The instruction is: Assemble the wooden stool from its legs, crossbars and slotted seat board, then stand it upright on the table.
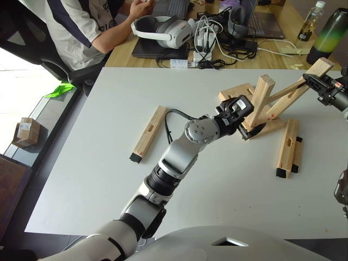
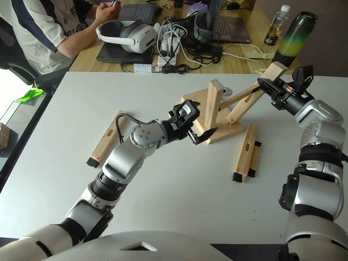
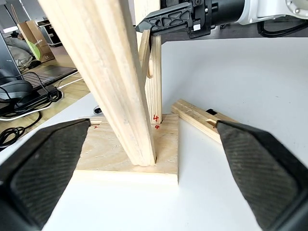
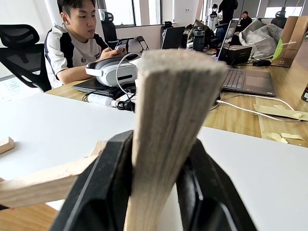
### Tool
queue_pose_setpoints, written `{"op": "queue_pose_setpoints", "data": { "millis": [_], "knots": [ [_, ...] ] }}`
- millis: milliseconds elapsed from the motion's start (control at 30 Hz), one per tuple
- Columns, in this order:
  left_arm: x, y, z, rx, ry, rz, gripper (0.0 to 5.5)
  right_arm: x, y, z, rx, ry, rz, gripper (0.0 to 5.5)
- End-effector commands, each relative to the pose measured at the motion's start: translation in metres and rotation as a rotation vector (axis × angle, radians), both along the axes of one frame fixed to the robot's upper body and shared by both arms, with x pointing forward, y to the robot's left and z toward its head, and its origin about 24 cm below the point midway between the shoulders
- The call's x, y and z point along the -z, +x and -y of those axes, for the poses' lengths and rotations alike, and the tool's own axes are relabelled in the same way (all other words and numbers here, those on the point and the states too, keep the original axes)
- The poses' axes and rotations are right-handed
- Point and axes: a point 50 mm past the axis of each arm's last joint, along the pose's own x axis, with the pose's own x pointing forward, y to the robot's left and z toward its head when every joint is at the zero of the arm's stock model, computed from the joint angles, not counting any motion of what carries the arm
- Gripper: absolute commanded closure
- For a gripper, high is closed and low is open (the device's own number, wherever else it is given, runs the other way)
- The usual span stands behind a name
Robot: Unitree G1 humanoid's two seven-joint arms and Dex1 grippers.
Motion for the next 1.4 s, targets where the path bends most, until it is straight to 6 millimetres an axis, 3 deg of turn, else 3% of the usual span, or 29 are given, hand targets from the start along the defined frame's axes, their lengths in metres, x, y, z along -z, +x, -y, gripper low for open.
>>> {"op": "queue_pose_setpoints", "data": {
  "millis": [33,400,667,1200,1400],
  "knots": [
    [-0.007,0.013,-0.001,-0.074,-0.069,-0.006,0.11,0.01,-0.004,-0.001,-0.013,-0.037,-0.033,4.38],
    [-0.022,0.024,0.01,0.028,-0.242,0.0,0.1,0.013,-0.004,-0.004,-0.031,-0.045,-0.036,4.38],
    [-0.01,0.039,0.026,0.049,-0.22,-0.027,0.1,0.012,-0.002,-0.008,-0.042,-0.035,-0.03,4.38],
    [-0.018,0.031,0.047,0.073,-0.28,-0.03,2.6,0.008,-0.002,-0.011,-0.103,-0.016,-0.007,4.38],
    [-0.001,0.013,0.019,0.007,-0.172,-0.086,3.4,0.015,0.008,-0.031,-0.213,-0.083,-0.024,4.39]
  ]
}}
